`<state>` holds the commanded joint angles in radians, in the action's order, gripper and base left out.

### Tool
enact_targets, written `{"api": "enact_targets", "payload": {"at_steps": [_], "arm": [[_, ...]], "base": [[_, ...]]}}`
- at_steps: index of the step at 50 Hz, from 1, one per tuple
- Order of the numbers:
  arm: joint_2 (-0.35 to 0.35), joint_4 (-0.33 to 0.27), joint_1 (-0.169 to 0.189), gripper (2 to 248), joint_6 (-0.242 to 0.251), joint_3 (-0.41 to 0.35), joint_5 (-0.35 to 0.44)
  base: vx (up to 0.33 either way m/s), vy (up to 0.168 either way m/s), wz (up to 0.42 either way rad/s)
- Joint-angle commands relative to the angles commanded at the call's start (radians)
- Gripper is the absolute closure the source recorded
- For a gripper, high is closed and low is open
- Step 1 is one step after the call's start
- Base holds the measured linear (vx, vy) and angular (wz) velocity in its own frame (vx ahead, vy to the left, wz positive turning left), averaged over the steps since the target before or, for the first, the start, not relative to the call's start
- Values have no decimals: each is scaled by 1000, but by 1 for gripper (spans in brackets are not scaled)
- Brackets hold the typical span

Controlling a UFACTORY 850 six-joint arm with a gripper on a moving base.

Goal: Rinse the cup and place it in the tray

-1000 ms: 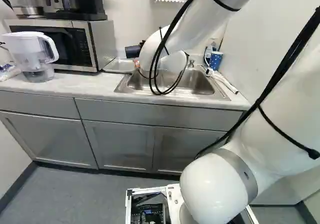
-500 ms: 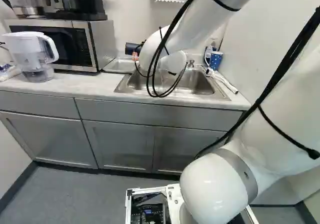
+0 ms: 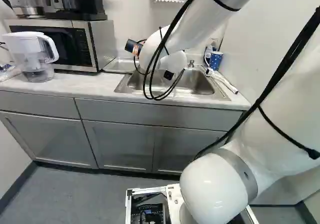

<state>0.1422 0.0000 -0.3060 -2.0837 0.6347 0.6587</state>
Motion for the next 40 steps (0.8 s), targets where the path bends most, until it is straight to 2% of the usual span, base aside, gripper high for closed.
{"api": "enact_targets", "payload": {"at_steps": [8,40], "arm": [[0,0,0,139,-84,0,0],[0,0,0,139,-84,0,0]], "base": [[0,0,0],[0,0,0]]}}
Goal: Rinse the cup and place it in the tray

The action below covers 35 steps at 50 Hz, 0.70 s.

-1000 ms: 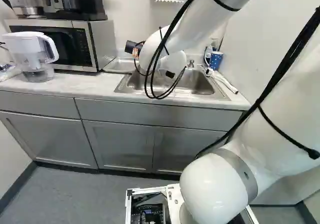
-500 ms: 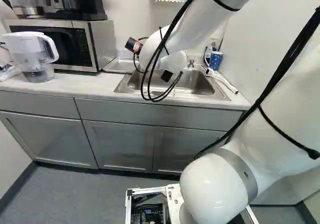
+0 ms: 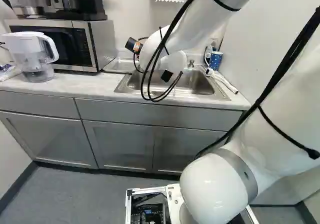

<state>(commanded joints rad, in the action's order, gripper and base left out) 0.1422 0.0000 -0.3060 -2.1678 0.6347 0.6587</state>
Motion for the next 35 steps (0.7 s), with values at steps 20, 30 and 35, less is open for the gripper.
{"api": "enact_targets", "payload": {"at_steps": [20,30,35], "arm": [[0,0,0,139,17,0,0],[0,0,0,139,107,0,0],[0,0,0,139,159,0,0]], "base": [[0,0,0],[0,0,0],[0,0,0]]}}
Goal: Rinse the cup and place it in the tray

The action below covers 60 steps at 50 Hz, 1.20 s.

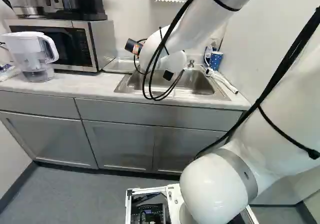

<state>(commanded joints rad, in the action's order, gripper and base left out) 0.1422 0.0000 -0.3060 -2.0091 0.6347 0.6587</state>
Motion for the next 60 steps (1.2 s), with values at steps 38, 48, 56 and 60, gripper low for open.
{"api": "enact_targets", "payload": {"at_steps": [38,48,56,60], "arm": [[0,0,0,139,399,0,0],[0,0,0,139,504,0,0],[0,0,0,139,588,0,0],[0,0,0,139,630,0,0]], "base": [[0,0,0],[0,0,0],[0,0,0],[0,0,0]]}}
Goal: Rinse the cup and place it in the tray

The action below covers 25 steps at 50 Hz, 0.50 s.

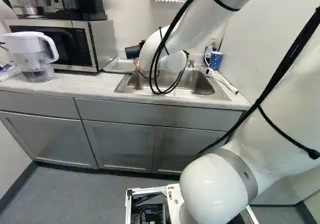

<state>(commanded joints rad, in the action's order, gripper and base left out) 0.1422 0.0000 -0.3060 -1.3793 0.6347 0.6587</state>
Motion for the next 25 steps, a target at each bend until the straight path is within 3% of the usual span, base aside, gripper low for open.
{"api": "enact_targets", "payload": {"at_steps": [25], "arm": [[0,0,0,139,263,0,0]], "base": [[0,0,0]]}}
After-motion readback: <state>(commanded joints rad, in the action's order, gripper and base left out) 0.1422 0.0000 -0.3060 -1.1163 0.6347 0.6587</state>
